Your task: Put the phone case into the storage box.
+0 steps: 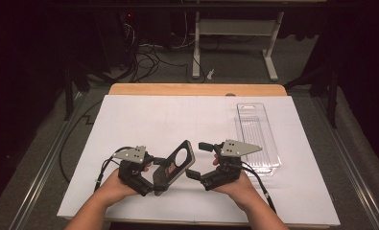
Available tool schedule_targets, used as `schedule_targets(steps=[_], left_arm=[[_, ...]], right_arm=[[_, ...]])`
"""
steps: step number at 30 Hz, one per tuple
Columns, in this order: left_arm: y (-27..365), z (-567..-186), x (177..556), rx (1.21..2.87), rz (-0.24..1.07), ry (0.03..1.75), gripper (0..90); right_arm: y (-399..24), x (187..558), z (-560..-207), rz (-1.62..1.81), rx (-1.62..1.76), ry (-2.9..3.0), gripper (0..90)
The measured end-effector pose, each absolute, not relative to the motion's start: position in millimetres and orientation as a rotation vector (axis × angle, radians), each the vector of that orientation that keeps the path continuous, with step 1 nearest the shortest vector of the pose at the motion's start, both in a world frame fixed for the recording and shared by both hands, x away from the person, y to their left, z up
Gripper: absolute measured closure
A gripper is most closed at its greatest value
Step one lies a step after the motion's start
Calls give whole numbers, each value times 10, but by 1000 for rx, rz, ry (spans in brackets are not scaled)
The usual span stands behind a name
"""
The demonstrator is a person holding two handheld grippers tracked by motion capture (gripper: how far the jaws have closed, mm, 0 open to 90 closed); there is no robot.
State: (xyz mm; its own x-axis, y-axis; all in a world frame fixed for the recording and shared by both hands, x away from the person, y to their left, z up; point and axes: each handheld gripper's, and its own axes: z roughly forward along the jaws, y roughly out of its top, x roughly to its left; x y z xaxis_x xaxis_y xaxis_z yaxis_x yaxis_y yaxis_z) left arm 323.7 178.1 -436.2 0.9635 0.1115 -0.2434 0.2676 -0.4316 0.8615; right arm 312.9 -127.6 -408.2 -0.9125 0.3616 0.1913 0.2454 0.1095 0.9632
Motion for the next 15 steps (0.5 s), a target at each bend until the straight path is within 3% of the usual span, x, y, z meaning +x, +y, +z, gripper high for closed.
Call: schedule_targets(steps=[15], left_arm=[[1749, -4358, 3208, 2025, -232, 205, 130]], right_arm=[[-1285, 3113, -4060, 2039, 562, 2270, 1]])
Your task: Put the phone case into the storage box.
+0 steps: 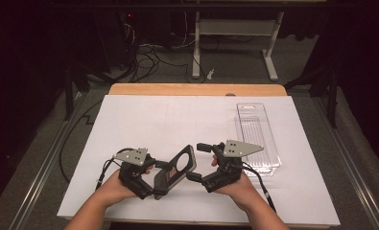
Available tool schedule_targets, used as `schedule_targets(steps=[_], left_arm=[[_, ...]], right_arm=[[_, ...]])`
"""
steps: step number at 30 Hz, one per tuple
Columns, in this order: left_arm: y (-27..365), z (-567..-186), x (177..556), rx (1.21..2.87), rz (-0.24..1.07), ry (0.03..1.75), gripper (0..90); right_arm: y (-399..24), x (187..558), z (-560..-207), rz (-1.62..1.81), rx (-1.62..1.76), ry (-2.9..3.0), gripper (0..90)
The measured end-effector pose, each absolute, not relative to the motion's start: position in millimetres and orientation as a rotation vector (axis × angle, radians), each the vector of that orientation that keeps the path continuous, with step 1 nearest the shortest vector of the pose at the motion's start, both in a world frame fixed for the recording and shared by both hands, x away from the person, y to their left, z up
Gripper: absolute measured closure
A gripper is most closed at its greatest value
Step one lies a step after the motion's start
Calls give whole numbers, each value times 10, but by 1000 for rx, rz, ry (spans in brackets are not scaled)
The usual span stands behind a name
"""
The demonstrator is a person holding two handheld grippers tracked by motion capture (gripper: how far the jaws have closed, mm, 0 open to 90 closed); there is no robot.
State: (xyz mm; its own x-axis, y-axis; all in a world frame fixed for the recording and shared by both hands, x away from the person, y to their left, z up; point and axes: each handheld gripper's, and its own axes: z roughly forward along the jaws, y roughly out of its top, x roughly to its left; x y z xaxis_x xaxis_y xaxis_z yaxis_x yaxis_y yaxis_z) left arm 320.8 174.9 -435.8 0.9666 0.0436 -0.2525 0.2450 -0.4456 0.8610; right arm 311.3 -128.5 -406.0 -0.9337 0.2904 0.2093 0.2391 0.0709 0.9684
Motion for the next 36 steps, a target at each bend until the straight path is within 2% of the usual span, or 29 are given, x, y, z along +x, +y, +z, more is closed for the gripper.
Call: schedule_targets(steps=[21, 36], left_arm=[[1696, -4377, 3175, 2029, -288, 143, 130], [1691, -4381, 3173, 2028, -291, 142, 130]], right_arm=[[-1249, 3110, -4087, 2114, 480, 2317, 4], [-1239, 3143, -4136, 2171, 445, 2325, 74]])
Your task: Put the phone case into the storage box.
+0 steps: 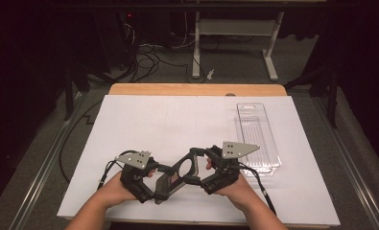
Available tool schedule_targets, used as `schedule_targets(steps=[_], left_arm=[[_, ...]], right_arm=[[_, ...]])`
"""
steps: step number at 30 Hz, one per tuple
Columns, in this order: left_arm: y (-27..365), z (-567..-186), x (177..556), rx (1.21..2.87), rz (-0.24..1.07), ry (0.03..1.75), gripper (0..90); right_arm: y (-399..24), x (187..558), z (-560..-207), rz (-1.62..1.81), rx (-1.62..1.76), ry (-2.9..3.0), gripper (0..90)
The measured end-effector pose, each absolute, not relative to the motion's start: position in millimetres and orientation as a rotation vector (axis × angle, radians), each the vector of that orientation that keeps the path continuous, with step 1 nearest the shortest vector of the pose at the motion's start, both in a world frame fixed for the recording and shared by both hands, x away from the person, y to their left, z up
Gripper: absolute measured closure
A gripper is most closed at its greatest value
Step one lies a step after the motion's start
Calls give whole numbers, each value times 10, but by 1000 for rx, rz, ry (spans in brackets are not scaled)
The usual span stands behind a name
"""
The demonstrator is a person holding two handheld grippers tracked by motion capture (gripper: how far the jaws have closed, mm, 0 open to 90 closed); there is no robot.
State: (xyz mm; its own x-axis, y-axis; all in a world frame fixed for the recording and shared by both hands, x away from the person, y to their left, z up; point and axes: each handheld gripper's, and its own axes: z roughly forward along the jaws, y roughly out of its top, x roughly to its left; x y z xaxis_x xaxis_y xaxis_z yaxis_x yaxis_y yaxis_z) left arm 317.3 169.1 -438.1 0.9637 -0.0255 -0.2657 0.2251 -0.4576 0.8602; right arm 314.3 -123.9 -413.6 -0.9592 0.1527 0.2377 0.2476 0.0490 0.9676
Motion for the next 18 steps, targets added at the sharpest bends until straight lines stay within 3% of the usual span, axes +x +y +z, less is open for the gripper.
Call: schedule_targets(steps=[18], left_arm=[[1684, -4386, 3167, 2029, -294, 129, 130]], right_arm=[[-1228, 3130, -4133, -2092, -396, -2205, 105]])
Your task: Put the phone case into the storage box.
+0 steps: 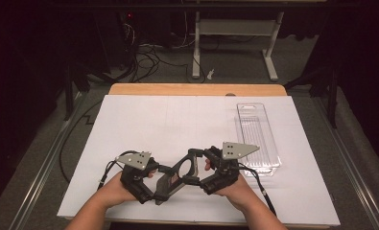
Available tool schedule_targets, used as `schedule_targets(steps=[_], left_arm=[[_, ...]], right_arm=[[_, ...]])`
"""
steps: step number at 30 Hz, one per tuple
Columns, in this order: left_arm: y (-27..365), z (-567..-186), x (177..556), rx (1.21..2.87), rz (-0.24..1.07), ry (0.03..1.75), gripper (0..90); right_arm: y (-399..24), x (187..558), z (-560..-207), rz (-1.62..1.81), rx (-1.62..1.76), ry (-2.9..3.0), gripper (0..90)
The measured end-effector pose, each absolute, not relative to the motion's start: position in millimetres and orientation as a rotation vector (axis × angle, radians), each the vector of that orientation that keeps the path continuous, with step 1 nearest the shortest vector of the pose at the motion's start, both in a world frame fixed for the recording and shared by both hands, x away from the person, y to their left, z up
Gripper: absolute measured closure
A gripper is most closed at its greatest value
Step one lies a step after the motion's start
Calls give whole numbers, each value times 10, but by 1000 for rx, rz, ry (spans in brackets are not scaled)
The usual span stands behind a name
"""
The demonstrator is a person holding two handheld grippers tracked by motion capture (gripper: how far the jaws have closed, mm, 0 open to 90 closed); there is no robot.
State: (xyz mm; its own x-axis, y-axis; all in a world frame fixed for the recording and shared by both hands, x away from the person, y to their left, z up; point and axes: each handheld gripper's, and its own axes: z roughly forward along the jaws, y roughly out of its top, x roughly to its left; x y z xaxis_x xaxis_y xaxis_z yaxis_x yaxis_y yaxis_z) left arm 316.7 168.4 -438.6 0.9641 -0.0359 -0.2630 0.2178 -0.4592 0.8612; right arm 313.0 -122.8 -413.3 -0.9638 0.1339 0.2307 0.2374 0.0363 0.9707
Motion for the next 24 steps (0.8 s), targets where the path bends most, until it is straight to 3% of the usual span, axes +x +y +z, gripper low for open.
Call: schedule_targets(steps=[24], left_arm=[[1663, -4411, 3153, 2039, -284, 121, 128]], right_arm=[[-1224, 3103, -4143, -2088, -429, -2181, 131]])
